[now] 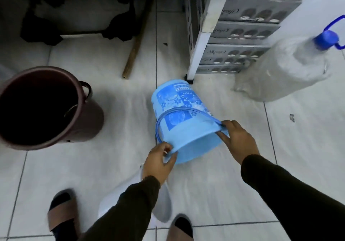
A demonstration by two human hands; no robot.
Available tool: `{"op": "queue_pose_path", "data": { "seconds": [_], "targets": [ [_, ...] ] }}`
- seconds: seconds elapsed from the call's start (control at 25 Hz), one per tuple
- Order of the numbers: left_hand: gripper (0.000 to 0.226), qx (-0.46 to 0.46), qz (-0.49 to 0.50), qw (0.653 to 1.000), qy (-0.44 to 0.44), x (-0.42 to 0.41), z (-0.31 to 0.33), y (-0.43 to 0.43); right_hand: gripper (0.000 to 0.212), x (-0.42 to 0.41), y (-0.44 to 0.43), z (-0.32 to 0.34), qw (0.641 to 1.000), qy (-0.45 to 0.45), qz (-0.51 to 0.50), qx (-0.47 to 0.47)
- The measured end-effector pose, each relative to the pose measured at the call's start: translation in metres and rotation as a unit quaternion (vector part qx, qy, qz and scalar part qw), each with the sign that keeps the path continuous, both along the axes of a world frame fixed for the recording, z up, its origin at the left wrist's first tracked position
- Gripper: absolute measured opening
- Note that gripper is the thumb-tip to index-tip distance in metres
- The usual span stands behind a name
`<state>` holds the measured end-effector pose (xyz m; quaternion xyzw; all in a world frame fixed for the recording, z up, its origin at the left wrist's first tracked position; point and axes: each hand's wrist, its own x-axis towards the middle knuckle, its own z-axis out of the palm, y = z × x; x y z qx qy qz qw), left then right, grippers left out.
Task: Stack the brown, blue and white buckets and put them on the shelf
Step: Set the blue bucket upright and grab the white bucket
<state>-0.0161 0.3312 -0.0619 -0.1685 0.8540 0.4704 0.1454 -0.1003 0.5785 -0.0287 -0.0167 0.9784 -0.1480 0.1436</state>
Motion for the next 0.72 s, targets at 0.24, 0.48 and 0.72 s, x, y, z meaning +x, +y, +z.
{"op": "queue_pose_path", "data": {
  "seconds": [0.24, 0.48, 0.72],
  "targets": [
    [0.040, 0.028, 0.191, 0.976, 0.104, -0.083, 0.051, -0.028, 0.026, -0.065, -0.017, 0.024, 0.961, 0.017, -0.217, -0.170],
    [0.052, -0.043, 0.061, 0.997, 0.034, -0.131, 0.056, -0.021, 0.038, -0.101, -0.035, 0.027, 0.908, -0.007, -0.309, -0.284],
    [0.070, -0.093, -0.088, 0.987, -0.095, -0.153, 0.065, -0.034, 0.068, -0.106, -0.039, 0.037, 0.954, -0.090, -0.158, -0.238]
  ]
}}
